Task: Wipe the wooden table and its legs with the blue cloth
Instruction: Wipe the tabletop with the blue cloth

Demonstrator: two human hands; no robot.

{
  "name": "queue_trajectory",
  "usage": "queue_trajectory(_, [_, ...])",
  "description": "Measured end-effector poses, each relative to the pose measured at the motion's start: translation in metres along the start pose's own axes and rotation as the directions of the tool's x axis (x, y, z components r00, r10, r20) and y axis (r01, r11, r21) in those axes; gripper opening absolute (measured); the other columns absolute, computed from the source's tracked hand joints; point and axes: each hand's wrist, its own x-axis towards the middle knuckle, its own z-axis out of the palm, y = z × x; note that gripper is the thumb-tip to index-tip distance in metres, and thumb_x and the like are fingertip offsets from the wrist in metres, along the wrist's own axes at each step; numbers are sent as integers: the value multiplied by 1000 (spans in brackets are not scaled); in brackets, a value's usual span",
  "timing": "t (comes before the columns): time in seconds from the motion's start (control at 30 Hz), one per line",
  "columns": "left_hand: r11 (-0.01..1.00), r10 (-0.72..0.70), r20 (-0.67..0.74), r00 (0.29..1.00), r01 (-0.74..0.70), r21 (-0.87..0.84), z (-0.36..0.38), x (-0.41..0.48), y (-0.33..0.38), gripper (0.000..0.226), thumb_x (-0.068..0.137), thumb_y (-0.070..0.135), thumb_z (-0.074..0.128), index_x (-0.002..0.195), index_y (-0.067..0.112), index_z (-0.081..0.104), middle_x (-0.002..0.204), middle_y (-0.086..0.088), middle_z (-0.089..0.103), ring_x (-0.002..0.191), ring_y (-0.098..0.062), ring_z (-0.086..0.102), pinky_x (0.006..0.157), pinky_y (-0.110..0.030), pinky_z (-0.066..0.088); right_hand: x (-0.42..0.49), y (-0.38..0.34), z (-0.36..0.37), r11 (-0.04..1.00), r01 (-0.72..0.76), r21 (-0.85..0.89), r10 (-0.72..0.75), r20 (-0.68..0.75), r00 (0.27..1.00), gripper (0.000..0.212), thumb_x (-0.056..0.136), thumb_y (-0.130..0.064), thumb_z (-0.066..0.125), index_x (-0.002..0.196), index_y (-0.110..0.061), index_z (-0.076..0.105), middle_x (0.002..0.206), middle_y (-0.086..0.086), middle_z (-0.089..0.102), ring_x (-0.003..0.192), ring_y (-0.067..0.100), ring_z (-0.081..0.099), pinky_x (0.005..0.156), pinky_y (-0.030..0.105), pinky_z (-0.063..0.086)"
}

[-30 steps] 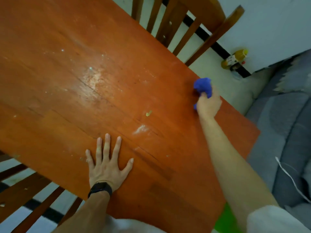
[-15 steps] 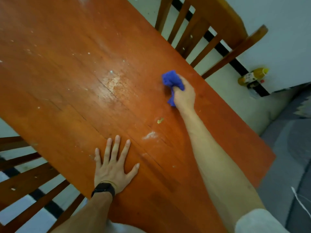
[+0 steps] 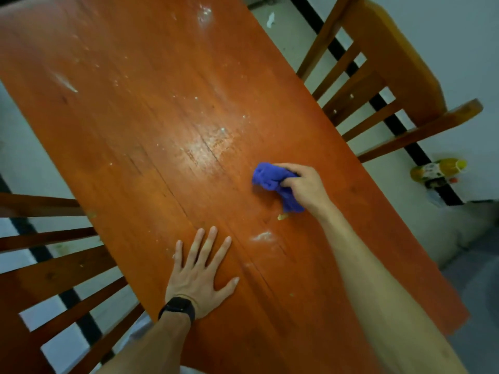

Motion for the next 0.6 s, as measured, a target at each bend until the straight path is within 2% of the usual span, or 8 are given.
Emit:
queue_trajectory(0.07, [1000,6,-15,1000,-6,4,1,1,0,88,85,79,34,158,32,19,167,-3,8,153,-27,9,116,-62,12,16,-8,-26,999,-34,-5,32,-193,981,54,76,5,53,115,-29,70,111,-12,67,109,6,60,103,29,46])
queue_trajectory(0.13, [1000,6,-15,1000,-6,6,2,2,-1,89,84,80,35,157,33,19,167,-2,9,153,-27,10,116,-63,13,35,-5,-56,986,-111,-121,49,-431,901,55,83,-6,48,129,-33,62,122,-15,61,122,8,53,108,32,39])
queue_trajectory(0.2, [1000,2,-9,1000,-2,3,2,2,-1,89,84,80,36,158,33,18,167,-2,9,153,-27,11,116,-63,13,36,5,-52,949,-190,-252,36,-513,858,58,84,-5,48,135,-33,56,133,-10,58,129,14,49,112,36,35])
queue_trajectory(0.27, [1000,4,1,1000,-4,2,1,2,-1,89,85,80,36,158,33,18,167,-2,8,153,-27,10,116,-63,11,16,11,-25,943,-104,-315,-68,-491,868,58,82,-1,52,134,-26,59,134,-2,61,127,19,52,113,37,35])
queue_trajectory(0.33, [1000,1,3,1000,-1,-6,1,2,-1,89,84,79,36,158,33,18,167,-3,8,153,-27,10,116,-63,11,-19,19,9,958,43,-282,-156,-393,906,52,74,-5,52,119,-23,70,120,-1,69,114,18,60,106,30,40])
queue_trajectory(0.43, [1000,-3,8,1000,3,-17,1,2,-1,90,83,79,39,158,33,18,167,-2,8,153,-27,8,116,-62,11,-77,24,40,964,97,-247,-139,-158,978,44,66,-18,48,96,-33,77,97,-17,74,95,3,61,92,24,45])
queue_trajectory(0.5, [1000,0,5,1000,0,-24,1,2,-1,90,83,79,38,158,33,18,167,-3,8,153,-27,8,116,-63,12,-80,20,34,978,65,-197,-78,-59,995,45,64,-17,47,92,-37,75,91,-18,73,95,1,61,88,24,45])
queue_trajectory(0.6, [1000,11,7,1000,-11,-16,0,1,0,89,85,78,36,158,32,17,167,-4,7,153,-28,7,116,-63,12,-28,13,2,983,18,-181,-64,-249,967,49,69,-11,46,105,-31,74,107,-8,72,108,14,63,100,35,48])
